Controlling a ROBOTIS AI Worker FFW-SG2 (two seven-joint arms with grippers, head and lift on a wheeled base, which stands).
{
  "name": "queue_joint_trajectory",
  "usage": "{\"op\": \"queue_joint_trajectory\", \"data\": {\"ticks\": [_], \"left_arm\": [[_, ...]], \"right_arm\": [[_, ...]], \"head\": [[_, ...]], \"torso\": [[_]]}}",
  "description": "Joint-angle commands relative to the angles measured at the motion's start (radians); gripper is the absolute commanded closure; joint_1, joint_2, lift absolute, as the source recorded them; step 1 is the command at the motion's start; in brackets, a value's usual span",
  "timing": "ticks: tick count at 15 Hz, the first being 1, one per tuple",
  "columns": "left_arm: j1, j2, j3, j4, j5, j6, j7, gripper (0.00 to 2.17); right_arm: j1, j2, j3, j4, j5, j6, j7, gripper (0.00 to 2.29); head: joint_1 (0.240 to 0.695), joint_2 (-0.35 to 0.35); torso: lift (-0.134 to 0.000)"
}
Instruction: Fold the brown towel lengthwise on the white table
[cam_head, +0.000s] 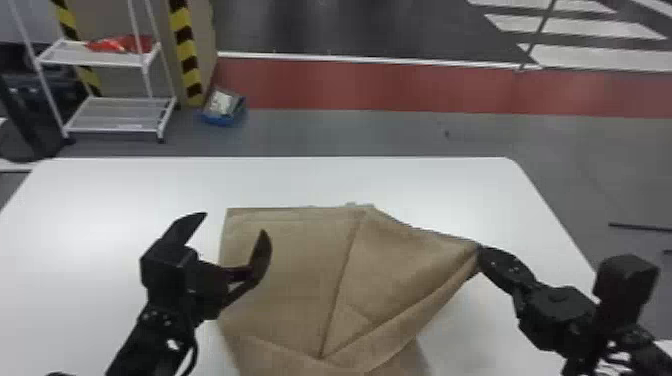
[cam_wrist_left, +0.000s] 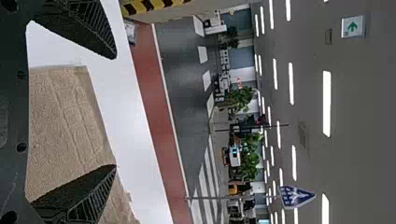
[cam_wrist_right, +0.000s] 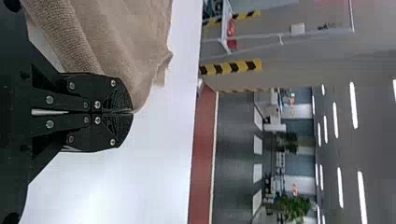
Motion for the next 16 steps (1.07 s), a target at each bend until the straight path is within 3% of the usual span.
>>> {"op": "queue_joint_trajectory", "data": {"ticks": [1,4,6,7,11,12,15,16], "left_arm": [[-0.005,-0.001,0.004,0.010,0.003,-0.003,0.000,0.04],[-0.033,-0.006,-0.005,0.043,0.000,0.000,-0.003,0.04],[-0.044,-0.009,-0.013,0.058,-0.002,0.000,-0.003,0.04],[-0.045,-0.009,-0.013,0.059,-0.005,0.003,-0.003,0.04],[-0.071,-0.010,-0.013,0.121,-0.002,0.009,-0.017,0.05],[-0.082,-0.009,-0.013,0.133,0.003,0.033,-0.045,0.22],[-0.147,-0.010,-0.011,0.211,0.083,0.080,-0.103,0.30],[-0.163,-0.012,-0.013,0.228,0.083,0.122,-0.126,0.30]], "right_arm": [[0.005,0.017,-0.171,0.024,-0.098,-0.017,-0.022,1.60],[-0.036,0.031,-0.262,0.100,-0.128,-0.053,-0.131,1.60],[-0.075,0.040,-0.267,0.145,-0.087,-0.056,-0.326,1.60],[-0.110,0.057,-0.286,0.179,-0.076,-0.044,-0.352,1.60],[-0.148,0.066,-0.270,0.212,-0.072,-0.035,-0.274,1.60],[-0.153,0.069,-0.265,0.222,-0.072,-0.035,-0.255,1.60],[-0.154,0.068,-0.214,0.220,-0.039,-0.029,-0.208,1.60],[-0.159,0.068,-0.201,0.220,-0.030,-0.029,-0.201,1.60]], "head": [[0.695,-0.171],[0.695,-0.313],[0.695,-0.350],[0.695,-0.350],[0.695,-0.350],[0.695,-0.350],[0.695,-0.350],[0.695,-0.350]], "torso": [[-0.112],[-0.112],[-0.112],[-0.112],[-0.112],[-0.112],[-0.112],[-0.112]]}}
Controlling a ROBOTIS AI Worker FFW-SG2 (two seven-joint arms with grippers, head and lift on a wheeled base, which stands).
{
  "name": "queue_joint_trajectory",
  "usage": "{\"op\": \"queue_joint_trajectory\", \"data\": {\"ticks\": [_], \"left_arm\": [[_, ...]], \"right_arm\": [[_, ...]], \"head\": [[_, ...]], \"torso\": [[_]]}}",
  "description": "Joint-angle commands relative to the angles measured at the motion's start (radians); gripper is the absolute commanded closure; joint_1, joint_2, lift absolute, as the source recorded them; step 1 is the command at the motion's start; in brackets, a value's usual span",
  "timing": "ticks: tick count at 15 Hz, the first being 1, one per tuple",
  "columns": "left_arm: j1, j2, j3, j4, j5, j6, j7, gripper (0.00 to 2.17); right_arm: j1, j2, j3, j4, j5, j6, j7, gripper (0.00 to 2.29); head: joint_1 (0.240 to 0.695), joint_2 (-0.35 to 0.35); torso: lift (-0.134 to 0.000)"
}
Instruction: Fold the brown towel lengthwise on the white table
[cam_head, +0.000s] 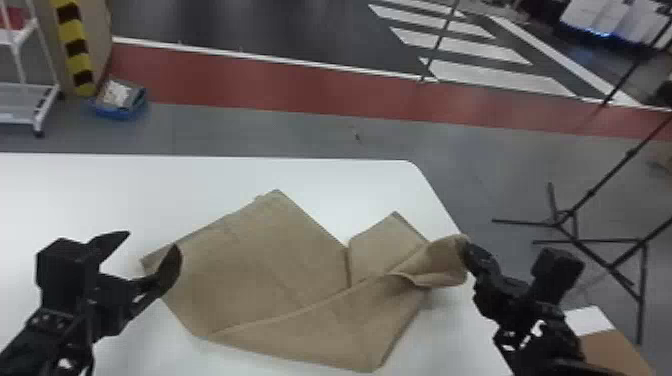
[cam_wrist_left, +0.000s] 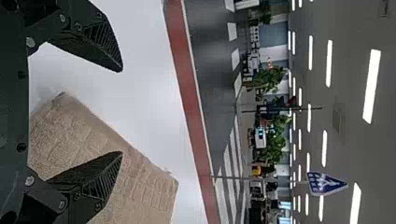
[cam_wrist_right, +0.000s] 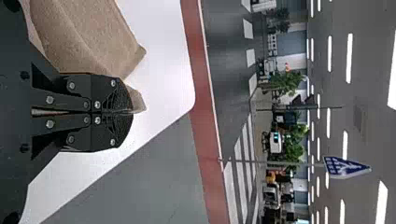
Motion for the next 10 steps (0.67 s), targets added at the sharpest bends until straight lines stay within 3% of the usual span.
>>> {"op": "queue_joint_trajectory", "data": {"ticks": [1,3,7,10], "left_arm": [[-0.044,-0.001,-0.002,0.049,0.012,0.069,-0.034,0.34],[-0.058,-0.001,0.000,0.079,0.005,0.093,-0.039,0.43],[-0.064,-0.001,0.007,0.102,0.015,0.112,-0.039,1.01],[-0.055,0.005,0.015,0.091,0.013,0.127,-0.040,1.01]], "right_arm": [[-0.004,0.000,0.038,-0.002,0.028,0.001,0.005,1.60],[-0.005,0.000,0.059,0.000,0.040,-0.002,0.007,1.60],[-0.013,0.000,0.059,0.011,0.037,-0.002,0.021,1.60],[-0.022,0.002,0.064,0.018,0.037,-0.002,0.027,1.60]], "head": [[0.695,-0.350],[0.695,-0.350],[0.695,-0.350],[0.695,-0.350]], "torso": [[-0.112],[-0.112],[-0.112],[-0.112]]}}
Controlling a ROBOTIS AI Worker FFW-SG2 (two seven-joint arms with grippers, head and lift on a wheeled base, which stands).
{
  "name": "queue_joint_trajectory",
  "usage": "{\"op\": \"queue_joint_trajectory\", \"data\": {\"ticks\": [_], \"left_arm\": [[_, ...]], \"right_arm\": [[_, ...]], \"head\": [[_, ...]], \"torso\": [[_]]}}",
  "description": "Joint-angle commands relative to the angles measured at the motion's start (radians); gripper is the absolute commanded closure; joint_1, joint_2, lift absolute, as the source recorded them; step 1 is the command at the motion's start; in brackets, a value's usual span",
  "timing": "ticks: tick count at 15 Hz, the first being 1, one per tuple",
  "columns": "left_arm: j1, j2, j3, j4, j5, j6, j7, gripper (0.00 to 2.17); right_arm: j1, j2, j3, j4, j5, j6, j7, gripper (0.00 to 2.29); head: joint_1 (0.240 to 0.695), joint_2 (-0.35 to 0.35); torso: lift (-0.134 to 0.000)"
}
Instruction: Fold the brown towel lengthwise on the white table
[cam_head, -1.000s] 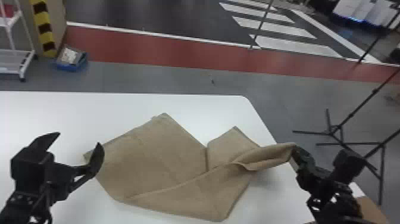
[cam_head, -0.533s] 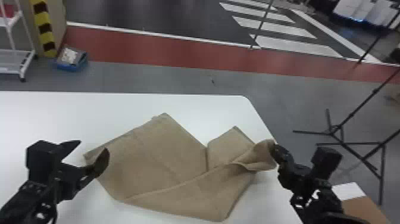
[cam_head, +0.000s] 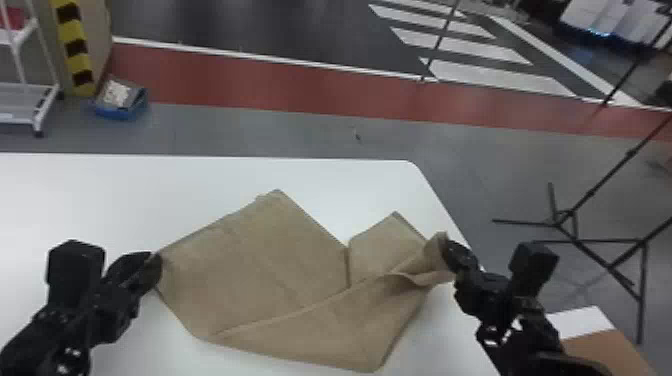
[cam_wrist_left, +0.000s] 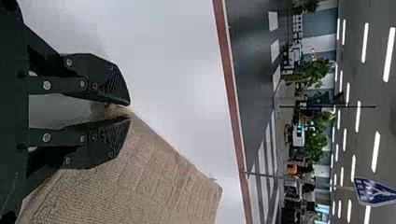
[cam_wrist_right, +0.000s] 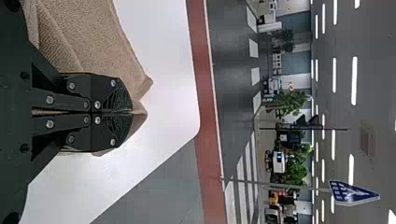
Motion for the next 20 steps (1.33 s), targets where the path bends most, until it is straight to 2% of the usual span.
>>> {"op": "queue_joint_trajectory", "data": {"ticks": [1,3,4,5,7,9,11,12,13,14,15,17,20], "left_arm": [[0.014,0.004,0.011,-0.013,0.000,0.018,0.003,1.31],[0.033,0.007,0.021,-0.054,0.000,0.055,-0.014,1.68],[0.054,0.007,0.047,-0.099,0.000,0.076,-0.025,1.72],[0.075,0.002,0.070,-0.142,0.000,0.076,-0.025,1.72],[0.126,0.001,0.117,-0.255,0.006,0.079,0.011,1.72],[0.169,0.001,0.192,-0.380,0.017,0.092,0.117,1.72],[0.195,0.001,0.287,-0.469,0.060,0.104,0.207,1.72],[0.215,-0.001,0.340,-0.527,0.087,0.128,0.276,1.71],[0.237,-0.002,0.396,-0.600,0.112,0.205,0.321,1.71],[0.260,-0.004,0.442,-0.651,0.143,0.233,0.330,1.71],[0.276,-0.004,0.474,-0.689,0.169,0.248,0.328,1.71],[0.283,-0.002,0.468,-0.711,0.169,0.270,0.321,1.71],[0.298,-0.005,0.452,-0.737,0.172,0.248,0.324,1.71]], "right_arm": [[-0.005,0.001,0.006,0.003,-0.001,-0.003,0.003,1.60],[-0.007,0.001,0.011,0.003,-0.006,0.000,0.009,1.60],[-0.007,0.000,0.012,0.000,-0.009,-0.003,0.013,1.60],[-0.007,0.000,0.018,-0.006,-0.007,-0.003,0.029,1.60],[-0.018,-0.011,0.028,-0.015,0.013,-0.009,0.115,1.60],[-0.031,-0.022,0.026,-0.040,0.048,-0.003,0.145,1.60],[-0.044,-0.043,0.012,-0.043,0.047,0.034,0.165,1.60],[-0.051,-0.051,0.002,-0.043,0.048,0.049,0.208,1.60],[-0.053,-0.058,-0.005,-0.026,0.056,0.049,0.288,1.60],[-0.051,-0.063,-0.006,-0.007,0.071,0.049,0.337,1.60],[-0.045,-0.065,-0.006,0.006,0.094,0.049,0.359,1.60],[-0.030,-0.065,0.000,0.011,0.100,0.049,0.394,1.60],[-0.030,-0.049,0.025,-0.078,0.093,0.104,0.429,1.60]], "head": [[0.695,-0.349],[0.695,-0.342],[0.695,-0.337],[0.695,-0.336],[0.695,-0.312],[0.695,-0.270],[0.695,-0.205],[0.695,-0.179],[0.695,-0.155],[0.695,-0.121],[0.695,-0.054],[0.695,-0.017],[0.695,-0.003]], "torso": [[-0.112],[-0.112],[-0.112],[-0.112],[-0.112],[-0.112],[-0.112],[-0.112],[-0.112],[-0.112],[-0.112],[-0.112],[-0.112]]}}
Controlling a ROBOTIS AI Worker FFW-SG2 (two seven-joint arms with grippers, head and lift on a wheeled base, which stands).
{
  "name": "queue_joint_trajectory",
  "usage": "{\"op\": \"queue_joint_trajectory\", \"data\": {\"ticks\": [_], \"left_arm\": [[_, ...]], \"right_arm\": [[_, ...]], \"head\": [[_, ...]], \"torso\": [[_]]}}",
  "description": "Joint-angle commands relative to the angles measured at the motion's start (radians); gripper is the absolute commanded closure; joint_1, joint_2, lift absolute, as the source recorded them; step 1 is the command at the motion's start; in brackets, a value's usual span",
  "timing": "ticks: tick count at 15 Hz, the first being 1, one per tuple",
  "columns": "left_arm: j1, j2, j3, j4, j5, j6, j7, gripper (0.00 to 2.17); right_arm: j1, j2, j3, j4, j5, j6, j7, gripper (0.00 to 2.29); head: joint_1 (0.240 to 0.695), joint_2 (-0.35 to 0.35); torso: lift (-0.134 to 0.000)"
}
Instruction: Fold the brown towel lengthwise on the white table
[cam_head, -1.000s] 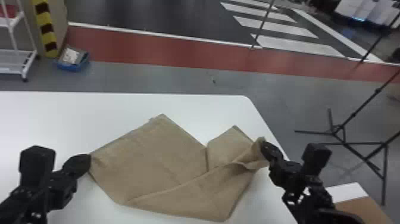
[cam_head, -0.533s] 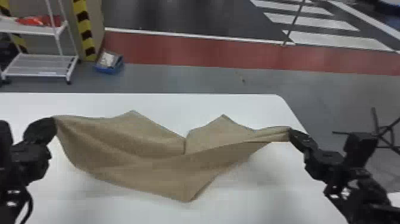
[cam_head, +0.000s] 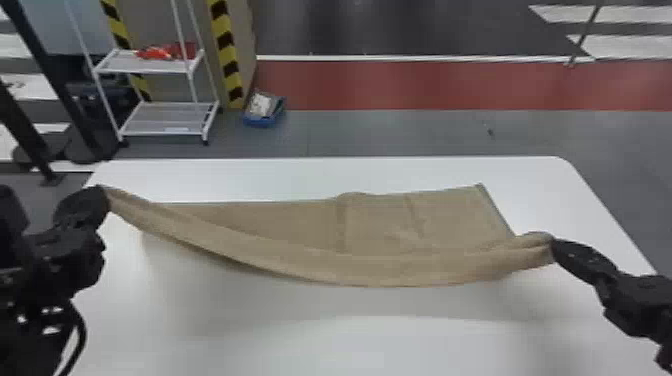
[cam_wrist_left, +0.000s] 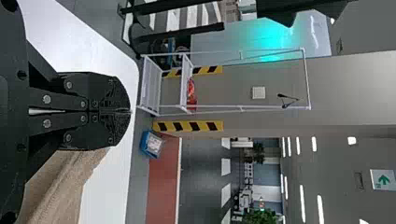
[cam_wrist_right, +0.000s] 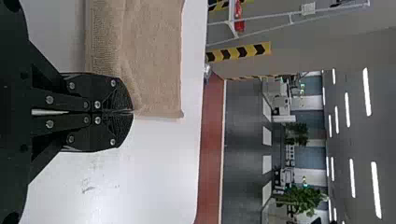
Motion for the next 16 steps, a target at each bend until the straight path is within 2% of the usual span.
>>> {"op": "queue_joint_trajectory", "data": {"ticks": [1,3,4,6,8,9,10,12,13,14,16], "left_arm": [[0.001,-0.001,0.003,-0.012,0.011,-0.043,-0.007,1.72],[-0.039,0.003,0.021,-0.008,0.038,-0.046,-0.014,1.71],[-0.111,0.016,0.027,0.032,0.069,-0.022,-0.031,1.72],[-0.299,0.059,0.016,0.212,0.094,-0.010,-0.054,1.71],[-0.494,0.072,0.007,0.412,0.107,-0.003,-0.103,1.72],[-0.579,0.077,0.007,0.508,0.112,0.003,-0.114,1.72],[-0.634,0.085,0.006,0.570,0.121,0.000,-0.129,1.72],[-0.677,0.085,0.006,0.597,0.127,-0.006,-0.137,1.71],[-0.681,0.085,0.007,0.593,0.138,-0.006,-0.140,1.71],[-0.672,0.083,0.018,0.574,0.169,-0.010,-0.146,1.71],[-0.574,0.085,0.052,0.468,0.236,0.009,-0.165,1.71]], "right_arm": [[-0.009,0.011,-0.008,-0.079,-0.052,0.054,0.001,1.60],[-0.069,0.017,-0.028,-0.091,-0.128,0.076,-0.025,1.60],[-0.141,0.018,-0.013,-0.059,-0.122,0.063,-0.058,1.60],[-0.299,0.018,0.047,0.033,-0.059,0.045,-0.081,1.60],[-0.463,0.018,0.115,0.188,0.021,-0.059,-0.108,1.60],[-0.533,0.015,0.128,0.277,0.034,-0.118,-0.121,1.60],[-0.581,0.017,0.139,0.338,0.048,-0.164,-0.121,1.60],[-0.610,0.011,0.136,0.370,0.033,-0.191,-0.121,1.60],[-0.608,0.001,0.125,0.370,0.004,-0.188,-0.121,1.60],[-0.592,-0.020,0.113,0.367,-0.016,-0.191,-0.121,1.60],[-0.498,-0.083,0.062,0.331,-0.099,-0.197,-0.111,1.60]], "head": [[0.695,0.011],[0.695,0.019],[0.695,0.022],[0.695,0.019],[0.631,0.031],[0.595,0.036],[0.567,0.042],[0.512,0.054],[0.480,0.058],[0.470,0.058],[0.456,0.050]], "torso": [[-0.112],[-0.112],[-0.112],[-0.112],[-0.112],[-0.112],[-0.112],[-0.112],[-0.112],[-0.112],[-0.112]]}}
